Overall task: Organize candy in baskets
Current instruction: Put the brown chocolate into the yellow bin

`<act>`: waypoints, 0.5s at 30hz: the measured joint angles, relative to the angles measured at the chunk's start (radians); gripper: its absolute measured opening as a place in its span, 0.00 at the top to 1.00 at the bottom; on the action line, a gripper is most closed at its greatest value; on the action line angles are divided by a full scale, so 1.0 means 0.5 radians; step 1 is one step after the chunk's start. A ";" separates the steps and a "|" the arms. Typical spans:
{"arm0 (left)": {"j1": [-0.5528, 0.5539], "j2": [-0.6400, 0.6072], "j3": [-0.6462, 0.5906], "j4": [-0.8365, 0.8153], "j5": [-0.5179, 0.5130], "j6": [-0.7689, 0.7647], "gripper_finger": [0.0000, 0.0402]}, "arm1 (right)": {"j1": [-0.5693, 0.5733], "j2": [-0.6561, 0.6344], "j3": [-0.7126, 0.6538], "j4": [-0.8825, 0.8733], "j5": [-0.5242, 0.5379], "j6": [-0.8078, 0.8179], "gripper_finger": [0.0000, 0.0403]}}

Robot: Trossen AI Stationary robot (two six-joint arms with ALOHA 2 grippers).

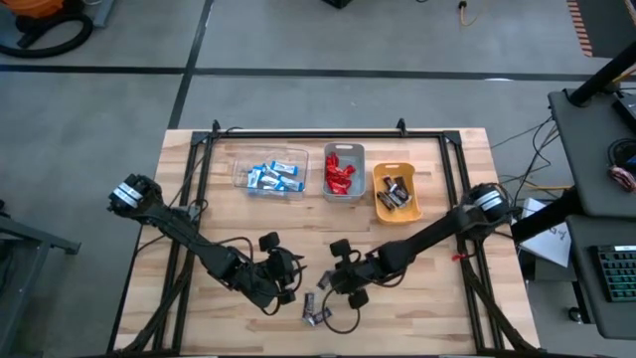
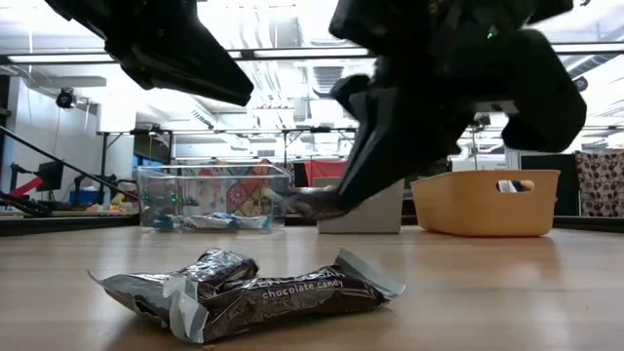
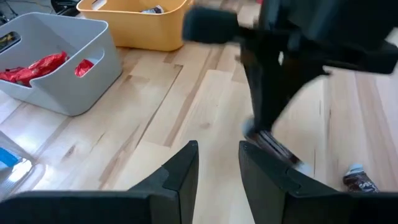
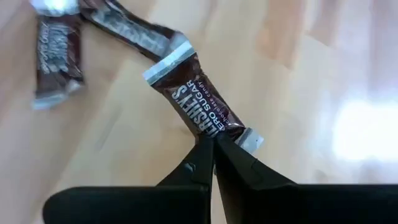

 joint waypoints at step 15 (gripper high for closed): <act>0.000 0.032 0.000 -0.006 0.021 -0.119 0.75 | 0.009 -0.346 -0.407 -0.234 0.244 0.698 0.98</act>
